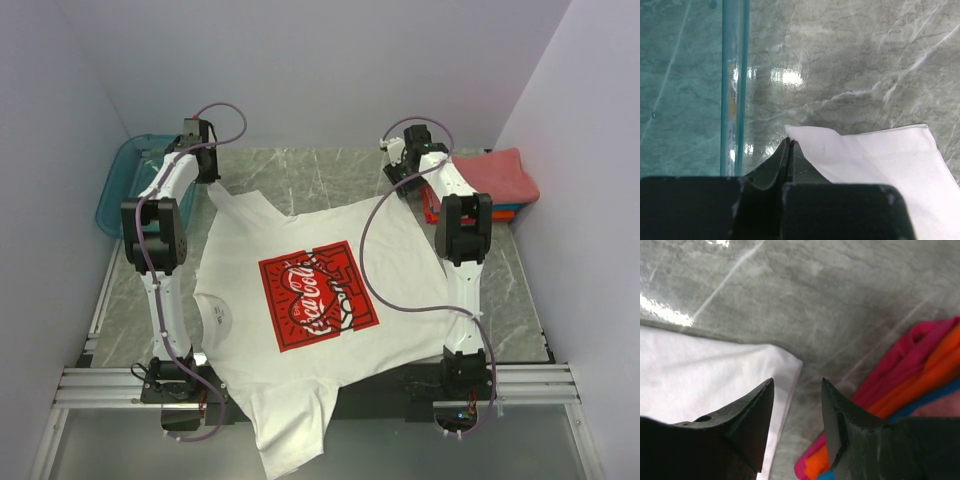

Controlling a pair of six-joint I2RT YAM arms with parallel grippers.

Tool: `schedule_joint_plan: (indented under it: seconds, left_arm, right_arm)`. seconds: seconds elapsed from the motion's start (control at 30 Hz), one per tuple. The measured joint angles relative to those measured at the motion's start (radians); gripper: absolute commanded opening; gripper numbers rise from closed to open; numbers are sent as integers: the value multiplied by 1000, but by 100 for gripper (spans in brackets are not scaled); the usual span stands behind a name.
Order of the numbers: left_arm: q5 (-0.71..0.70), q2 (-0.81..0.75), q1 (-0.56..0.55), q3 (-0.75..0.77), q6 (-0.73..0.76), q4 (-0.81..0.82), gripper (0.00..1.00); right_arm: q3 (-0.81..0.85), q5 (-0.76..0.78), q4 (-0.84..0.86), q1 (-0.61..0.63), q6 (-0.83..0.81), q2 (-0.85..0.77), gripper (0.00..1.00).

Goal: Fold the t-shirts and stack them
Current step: Flatten the tshirt out

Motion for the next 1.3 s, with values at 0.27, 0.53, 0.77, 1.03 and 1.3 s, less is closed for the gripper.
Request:
schedule_joint_plan:
  seconds: [0.27,0.53,0.77,1.03,1.3]
  left_arm:
    - [5,3,0,0,0,0,0]
    - [13,3,0,0,0,1,0]
    - [19,3,0,0,0,1,0]
    - [24,3,0,0,0,1,0]
    - [26,3,0,0,0,1,0]
  right_arm:
    - [29,-14,-4,6,28,32,52]
    - [146,-13,-26,7,30,92,52]
    - [167,-17,-60,9,11,111,47]
    - [182,-37,-113,11,-13,116,30]
    - [189,-45,-123,11,-22,122,0]
